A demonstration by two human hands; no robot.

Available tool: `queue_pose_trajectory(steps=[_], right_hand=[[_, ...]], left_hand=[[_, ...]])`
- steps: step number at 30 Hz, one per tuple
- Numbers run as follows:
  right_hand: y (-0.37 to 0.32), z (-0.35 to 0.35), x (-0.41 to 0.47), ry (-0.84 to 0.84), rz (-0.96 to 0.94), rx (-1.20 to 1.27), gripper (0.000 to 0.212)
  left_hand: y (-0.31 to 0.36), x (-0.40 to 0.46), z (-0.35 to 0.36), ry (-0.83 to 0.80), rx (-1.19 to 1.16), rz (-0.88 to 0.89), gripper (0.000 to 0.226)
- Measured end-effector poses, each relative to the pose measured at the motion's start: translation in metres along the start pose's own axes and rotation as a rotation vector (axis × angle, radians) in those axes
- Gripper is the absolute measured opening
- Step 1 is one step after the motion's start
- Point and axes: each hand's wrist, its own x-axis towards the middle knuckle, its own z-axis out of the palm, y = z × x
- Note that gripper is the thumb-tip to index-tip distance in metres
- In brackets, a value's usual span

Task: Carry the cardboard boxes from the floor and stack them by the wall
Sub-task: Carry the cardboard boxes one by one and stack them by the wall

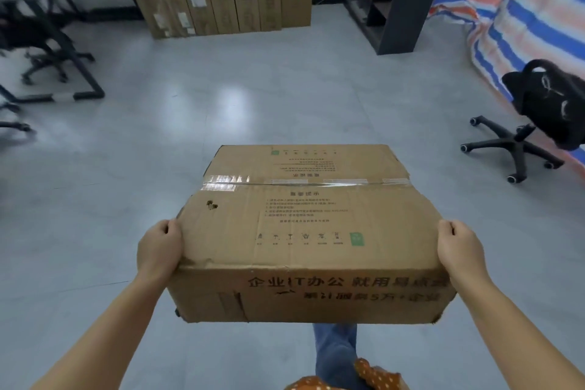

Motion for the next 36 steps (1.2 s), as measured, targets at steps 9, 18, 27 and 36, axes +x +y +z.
queue_pose_trajectory(steps=[9,18,27,36], right_hand=[[-0.066,0.012,0.172,-0.057,-0.047,-0.026,0.034],[-0.155,0.056,0.304,-0.141,-0.09,-0.091,0.034],[-0.267,0.161,0.421,-0.157,-0.124,-0.096,0.034],[-0.414,0.256,0.515,-0.108,-0.111,-0.05,0.033]], left_hand=[[0.09,0.084,0.077,0.062,-0.005,-0.059,0.037],[0.148,0.172,0.117,0.124,-0.034,-0.146,0.037],[0.194,0.346,0.129,0.118,-0.034,-0.166,0.035],[0.267,0.55,0.107,0.136,-0.064,-0.113,0.034]])
